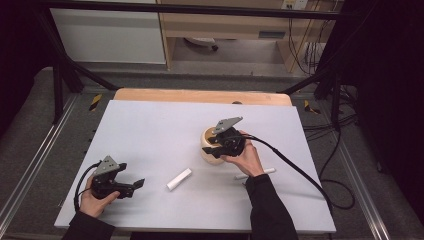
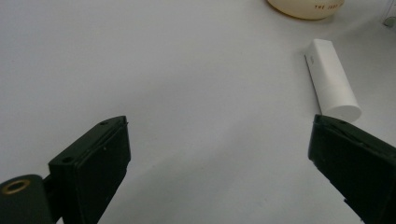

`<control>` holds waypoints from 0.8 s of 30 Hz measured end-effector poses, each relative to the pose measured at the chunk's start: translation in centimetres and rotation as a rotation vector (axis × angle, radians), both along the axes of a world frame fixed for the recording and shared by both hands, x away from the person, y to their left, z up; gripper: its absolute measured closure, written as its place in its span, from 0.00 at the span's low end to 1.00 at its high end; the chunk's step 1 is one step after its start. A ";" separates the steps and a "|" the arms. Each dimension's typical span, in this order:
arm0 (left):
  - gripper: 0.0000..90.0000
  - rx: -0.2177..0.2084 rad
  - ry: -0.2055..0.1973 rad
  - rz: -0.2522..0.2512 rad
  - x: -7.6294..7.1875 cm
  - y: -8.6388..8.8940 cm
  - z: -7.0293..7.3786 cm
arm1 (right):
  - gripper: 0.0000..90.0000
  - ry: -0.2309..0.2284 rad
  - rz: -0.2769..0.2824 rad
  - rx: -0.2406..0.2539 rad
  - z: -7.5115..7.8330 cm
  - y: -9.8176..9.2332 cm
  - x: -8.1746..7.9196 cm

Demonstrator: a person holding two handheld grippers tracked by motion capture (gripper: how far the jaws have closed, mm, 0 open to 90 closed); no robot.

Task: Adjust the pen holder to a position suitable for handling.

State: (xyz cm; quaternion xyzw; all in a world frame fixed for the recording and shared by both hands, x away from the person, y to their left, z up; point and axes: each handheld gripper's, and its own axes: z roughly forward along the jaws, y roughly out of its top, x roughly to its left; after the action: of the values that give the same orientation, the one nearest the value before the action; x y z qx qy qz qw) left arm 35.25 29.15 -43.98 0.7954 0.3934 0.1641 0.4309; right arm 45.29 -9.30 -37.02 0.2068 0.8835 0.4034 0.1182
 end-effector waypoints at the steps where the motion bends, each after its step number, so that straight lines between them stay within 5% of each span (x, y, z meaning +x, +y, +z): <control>1: 0.06 0.000 0.001 0.000 0.0 0.0 0.0 | 0.50 -0.003 -0.014 0.014 0.2 -0.1 -0.2; 9: 0.06 0.002 0.005 -0.001 0.0 -0.1 0.0 | 0.12 0.015 -0.169 0.067 1.5 -2.2 -1.8; 24: 0.06 0.020 0.022 -0.005 -0.1 -0.4 0.1 | 0.01 0.063 -0.283 0.183 0.0 -8.2 -5.6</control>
State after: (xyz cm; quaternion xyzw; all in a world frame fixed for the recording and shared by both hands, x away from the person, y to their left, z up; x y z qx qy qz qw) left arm 35.15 28.72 -43.92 0.8022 0.3946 0.1584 0.4192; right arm 39.64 -17.45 -37.01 0.3516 0.8083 0.4548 0.1270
